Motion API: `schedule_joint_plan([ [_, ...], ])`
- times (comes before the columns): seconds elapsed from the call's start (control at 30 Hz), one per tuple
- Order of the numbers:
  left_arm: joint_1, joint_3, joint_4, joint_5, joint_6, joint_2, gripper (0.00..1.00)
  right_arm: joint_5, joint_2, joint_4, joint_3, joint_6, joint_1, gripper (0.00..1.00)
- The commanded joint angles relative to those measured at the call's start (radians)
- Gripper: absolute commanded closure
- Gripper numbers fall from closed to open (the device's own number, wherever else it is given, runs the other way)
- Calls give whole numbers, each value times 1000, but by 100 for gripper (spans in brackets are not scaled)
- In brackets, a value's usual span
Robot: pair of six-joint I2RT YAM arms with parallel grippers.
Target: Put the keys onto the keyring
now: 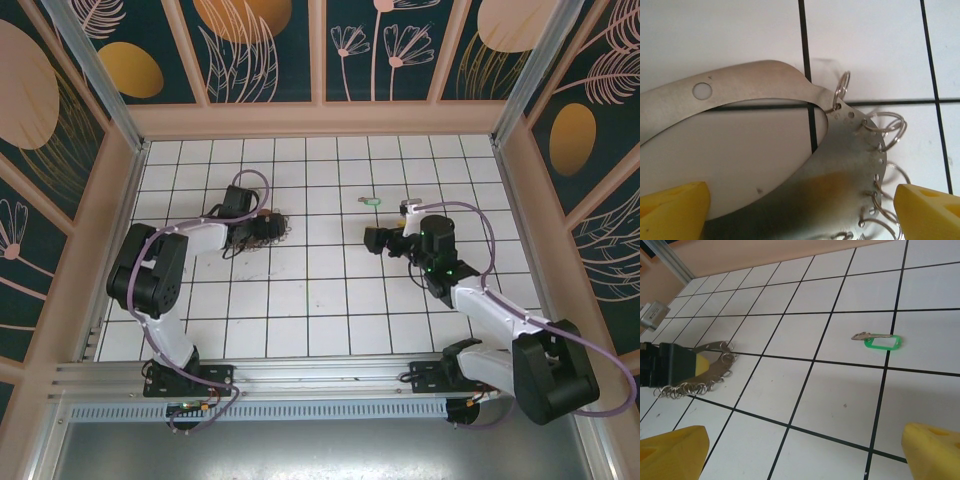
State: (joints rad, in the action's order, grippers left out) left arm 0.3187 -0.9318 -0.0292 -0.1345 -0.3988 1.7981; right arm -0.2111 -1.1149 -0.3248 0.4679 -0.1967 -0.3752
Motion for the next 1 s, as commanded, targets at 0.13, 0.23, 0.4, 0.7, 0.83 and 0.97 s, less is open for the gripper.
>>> schedule_joint_plan([
  [0.13, 48, 144, 33, -80, -91, -101, 7, -3, 72, 44, -35, -6, 8, 1],
  [0.23, 84, 194, 19, -86, -122, -153, 7, -5, 86, 68, -34, -6, 8, 1],
  [0.4, 139, 273, -13, -116, -183, -232, 8, -2, 123, 97, -48, -13, 6, 1],
  [0.7, 160, 289, 33, -111, -170, -403, 8, 13, 224, 169, -102, -65, -20, 6],
  [0.83, 160, 293, 69, -102, -143, -448, 10, 76, 245, 256, -77, -80, -110, 7],
  [0.97, 160, 320, 102, -110, -102, -469, 25, 99, 250, 255, -88, -112, -163, 7],
])
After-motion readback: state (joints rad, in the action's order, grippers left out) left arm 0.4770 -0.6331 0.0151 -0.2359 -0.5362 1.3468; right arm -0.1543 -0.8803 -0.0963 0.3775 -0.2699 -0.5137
